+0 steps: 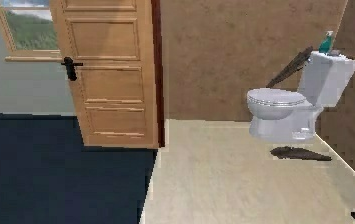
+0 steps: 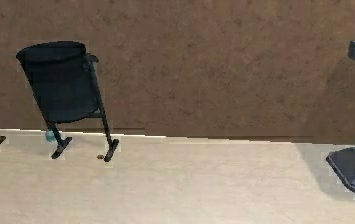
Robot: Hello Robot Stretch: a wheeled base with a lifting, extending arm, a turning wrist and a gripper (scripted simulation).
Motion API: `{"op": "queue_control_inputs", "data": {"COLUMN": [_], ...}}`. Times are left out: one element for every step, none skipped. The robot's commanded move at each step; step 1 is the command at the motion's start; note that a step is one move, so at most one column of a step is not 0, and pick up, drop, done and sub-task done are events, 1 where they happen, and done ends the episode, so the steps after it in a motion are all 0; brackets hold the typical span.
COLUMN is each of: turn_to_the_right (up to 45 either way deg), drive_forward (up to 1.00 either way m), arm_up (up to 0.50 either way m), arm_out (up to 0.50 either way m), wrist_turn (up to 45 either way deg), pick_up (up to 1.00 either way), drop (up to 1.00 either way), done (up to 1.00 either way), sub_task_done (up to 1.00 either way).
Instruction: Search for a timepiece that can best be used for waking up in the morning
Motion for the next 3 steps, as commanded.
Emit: {"op": "queue_control_inputs", "data": {"turn_to_the_right": [45.0, 45.0, 3.0], "drive_forward": [0.0, 0.0, 0.0], "arm_up": [0.0, 0.0, 0.0], "arm_out": [0.0, 0.0, 0.0], "wrist_turn": [0.0, 0.0, 0.0], "pick_up": [0.0, 0.0, 0.0], "drop": [0.0, 0.0, 0.0], "done": [0.0, 0.0, 0.0], "sub_task_done": [0.0, 0.0, 0.0]}}
